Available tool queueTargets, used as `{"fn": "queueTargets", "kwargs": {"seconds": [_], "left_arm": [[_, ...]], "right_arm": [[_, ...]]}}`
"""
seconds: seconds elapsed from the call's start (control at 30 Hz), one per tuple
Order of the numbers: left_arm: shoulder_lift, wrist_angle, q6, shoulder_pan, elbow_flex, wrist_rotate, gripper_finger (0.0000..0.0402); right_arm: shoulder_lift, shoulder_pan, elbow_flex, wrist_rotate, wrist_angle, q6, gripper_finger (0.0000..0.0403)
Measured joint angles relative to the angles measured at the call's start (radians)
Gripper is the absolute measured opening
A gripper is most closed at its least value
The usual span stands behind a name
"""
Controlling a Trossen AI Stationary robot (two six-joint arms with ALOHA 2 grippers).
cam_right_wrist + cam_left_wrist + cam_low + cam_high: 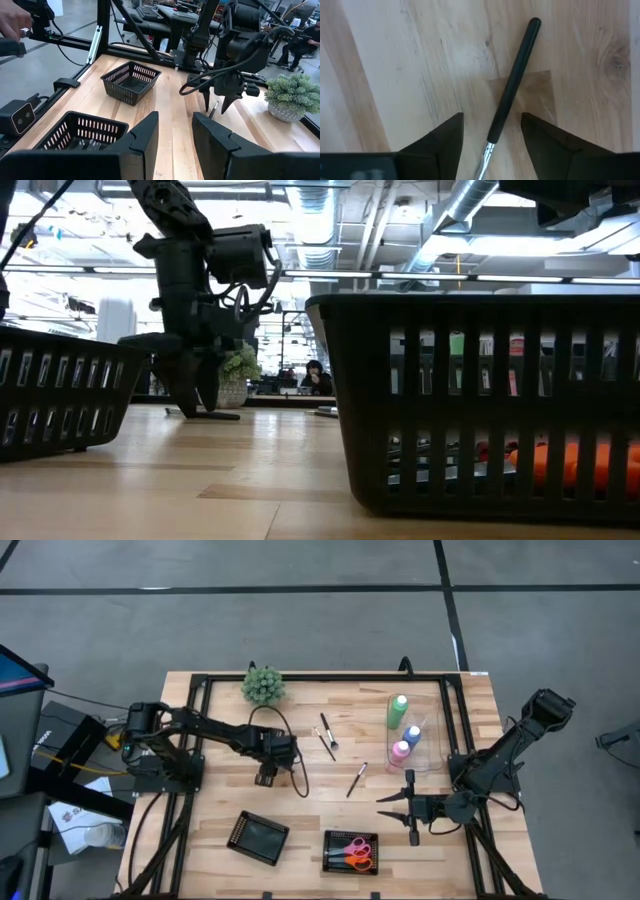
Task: Pick & Place Paint Supplies
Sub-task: Put the black makeup brush into the left black bin
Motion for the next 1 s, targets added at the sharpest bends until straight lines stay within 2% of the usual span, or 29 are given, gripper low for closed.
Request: {"fn": "queueTargets", "kwargs": {"seconds": [0.17, 0.5, 1.0], "left_arm": [[0.001, 0.002, 0.000, 0.000, -0.001, 0.024, 0.0162], [0.003, 0.018, 0.040, -0.001, -0.004, 0.064, 0.0019], [0.004, 0.039, 0.048, -0.008, -0.002, 0.030, 0.0007]], "right_arm": [[0.000, 0.000, 0.000, 0.000, -0.001, 0.000, 0.0109], [0.000, 0.000, 0.000, 0.000, -0.001, 0.000, 0.0109], [0.000, 0.000, 0.000, 0.000, 0.000, 0.000, 0.0109]]}}
